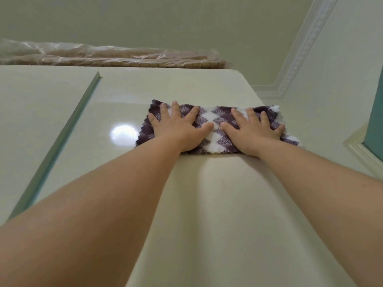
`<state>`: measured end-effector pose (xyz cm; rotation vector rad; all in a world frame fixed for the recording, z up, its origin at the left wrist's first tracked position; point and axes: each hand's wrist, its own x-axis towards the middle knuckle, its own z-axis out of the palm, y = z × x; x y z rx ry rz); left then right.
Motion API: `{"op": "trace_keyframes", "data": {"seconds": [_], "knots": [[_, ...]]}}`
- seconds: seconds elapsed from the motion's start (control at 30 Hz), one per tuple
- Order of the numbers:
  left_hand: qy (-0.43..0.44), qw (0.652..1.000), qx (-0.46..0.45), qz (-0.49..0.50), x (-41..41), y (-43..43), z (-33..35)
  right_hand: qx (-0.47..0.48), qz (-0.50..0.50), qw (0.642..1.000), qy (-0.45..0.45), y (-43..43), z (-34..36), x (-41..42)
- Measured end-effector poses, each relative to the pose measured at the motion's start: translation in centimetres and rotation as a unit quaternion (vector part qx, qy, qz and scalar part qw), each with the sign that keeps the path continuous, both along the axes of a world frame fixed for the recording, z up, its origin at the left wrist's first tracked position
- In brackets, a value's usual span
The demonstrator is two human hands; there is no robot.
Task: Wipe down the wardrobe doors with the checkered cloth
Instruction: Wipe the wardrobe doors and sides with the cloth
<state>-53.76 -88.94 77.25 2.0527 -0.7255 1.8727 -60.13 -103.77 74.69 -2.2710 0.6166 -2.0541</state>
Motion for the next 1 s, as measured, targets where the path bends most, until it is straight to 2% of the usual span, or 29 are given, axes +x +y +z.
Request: {"op": "trace_keyframes", "data": {"seconds": [0.2,0.47,0.8,1.0], "knots": [[0.006,0.999,0.039,0.012,0.5,2.8,1.4,0.031,0.008,0.999,0.01,2.1,1.0,0.3],[-0.021,1.0,0.002,0.008,3.2,8.3,3.0,-0.001,0.029,0.999,0.016,7.2,3.5,2.6],[-0.005,0.998,-0.06,0.015,5.7,13.9,4.0,-0.074,0.022,0.996,0.054,12.9,5.9,4.4],[-0.013,0.995,-0.089,0.032,6.4,14.8,3.7,-0.125,0.031,0.99,0.061,12.9,7.1,4.9]]}}
